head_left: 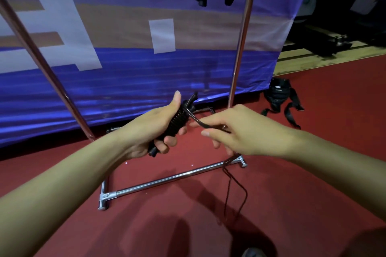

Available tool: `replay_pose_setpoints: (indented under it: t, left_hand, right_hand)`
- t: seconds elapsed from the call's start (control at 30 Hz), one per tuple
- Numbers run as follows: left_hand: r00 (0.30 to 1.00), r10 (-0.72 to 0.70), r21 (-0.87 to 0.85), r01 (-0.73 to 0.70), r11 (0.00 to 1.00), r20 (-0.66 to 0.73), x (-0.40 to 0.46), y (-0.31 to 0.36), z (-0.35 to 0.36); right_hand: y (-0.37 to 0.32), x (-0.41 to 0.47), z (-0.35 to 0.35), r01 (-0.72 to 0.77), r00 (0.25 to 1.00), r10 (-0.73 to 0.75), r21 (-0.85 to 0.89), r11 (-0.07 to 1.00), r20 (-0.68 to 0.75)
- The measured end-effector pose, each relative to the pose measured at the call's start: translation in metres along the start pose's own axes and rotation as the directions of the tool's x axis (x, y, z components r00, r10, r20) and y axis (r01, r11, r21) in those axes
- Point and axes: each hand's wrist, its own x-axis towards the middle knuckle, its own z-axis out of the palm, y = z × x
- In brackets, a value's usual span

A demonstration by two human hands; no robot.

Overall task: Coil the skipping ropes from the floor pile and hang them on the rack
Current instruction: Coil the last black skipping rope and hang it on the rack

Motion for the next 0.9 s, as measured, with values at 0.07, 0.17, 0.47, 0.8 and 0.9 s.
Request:
replay_pose_setpoints:
  t: [0.07,0.17,0.47,0.8,0.9]
  left_hand:
    - [1.000,-0.022,-0.043,0.022,0.999,-0.012,0.002,0.002,0.001]
    - [0.998,0.024,0.007,-0.024,1.000,-0.054,0.003,0.003,0.000]
    - [0.991,0.118,0.051,-0.121,0.991,0.071,-0.006,0.003,0.006]
    - [0.939,0.160,0.037,-0.179,0.983,0.305,-0.015,0.003,0.005]
    - [0.915,0.092,0.070,-0.129,0.989,0.392,-0.012,-0.001,0.005]
  right_hand:
    - [0.003,0.001,-0.001,0.059,0.997,-0.069,-0.209,0.976,-0.043]
    - [0.003,0.004,0.000,0.019,0.998,-0.036,-0.309,0.951,-0.047]
    - [0.018,0.001,0.005,-0.256,0.960,0.177,0.433,0.864,0.216]
    - [0.028,0.002,-0.002,-0.062,0.994,0.034,0.289,0.955,0.101]
    - [0.030,0.006,-0.003,0.138,0.990,-0.135,0.110,0.984,-0.028]
